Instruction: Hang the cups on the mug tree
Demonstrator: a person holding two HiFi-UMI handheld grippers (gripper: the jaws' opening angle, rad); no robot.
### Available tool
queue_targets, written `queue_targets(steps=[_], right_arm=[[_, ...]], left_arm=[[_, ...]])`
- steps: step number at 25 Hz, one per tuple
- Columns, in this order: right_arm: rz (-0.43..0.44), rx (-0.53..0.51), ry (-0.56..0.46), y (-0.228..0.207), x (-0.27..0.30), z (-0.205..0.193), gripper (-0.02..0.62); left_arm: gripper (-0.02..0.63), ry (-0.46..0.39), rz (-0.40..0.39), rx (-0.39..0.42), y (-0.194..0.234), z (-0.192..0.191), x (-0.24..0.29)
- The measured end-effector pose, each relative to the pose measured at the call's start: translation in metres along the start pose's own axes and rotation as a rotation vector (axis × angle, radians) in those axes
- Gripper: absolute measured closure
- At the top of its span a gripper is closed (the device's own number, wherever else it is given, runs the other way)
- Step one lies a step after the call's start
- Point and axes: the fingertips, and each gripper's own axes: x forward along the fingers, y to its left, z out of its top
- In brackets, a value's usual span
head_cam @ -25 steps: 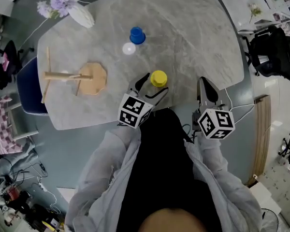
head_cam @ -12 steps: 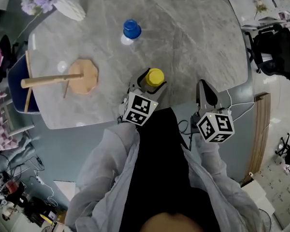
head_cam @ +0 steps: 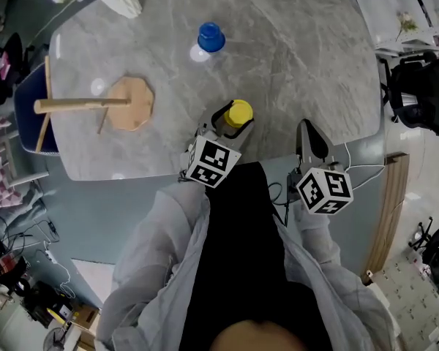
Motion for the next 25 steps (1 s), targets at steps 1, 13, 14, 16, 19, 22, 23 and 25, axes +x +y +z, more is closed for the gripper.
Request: queue_targets(steps=[1, 13, 14, 16, 19, 22, 23, 25], right_arm=[[0.008, -0.002, 0.001, -0.001, 0.0, 0.001, 0.588], [0.158, -0.064, -0.028, 0.042, 0.019, 0.035, 0.588], [0.174, -0.072, -0.03, 0.05, 0.021, 0.038, 0.588], [0.211, -0.092, -0.031, 0.066, 0.026, 0.042, 0.587], [0.264, -0.12, -0.027, 0.097, 0.034, 0.048, 0.587], [0.313, -0.138, -0.023, 0.125, 0.038, 0.052, 0.588], [0.327, -0.144, -0.022, 0.132, 0.039, 0.053, 0.586], [0.355, -0.159, -0.022, 0.15, 0.041, 0.055, 0.587]], left_arm=[[0.35, -0.007, 0.006, -0.008, -0.001, 0.002, -0.001], [0.35, -0.149, 0.181, -0.108, 0.032, 0.05, -0.076], [0.35, -0.163, 0.201, -0.12, 0.037, 0.052, -0.087], [0.35, -0.187, 0.245, -0.147, 0.046, 0.053, -0.107], [0.35, -0.222, 0.303, -0.195, 0.062, 0.053, -0.142], [0.35, -0.26, 0.361, -0.235, 0.072, 0.053, -0.176], [0.35, -0.274, 0.381, -0.247, 0.074, 0.053, -0.186], [0.35, -0.301, 0.418, -0.27, 0.08, 0.051, -0.208]])
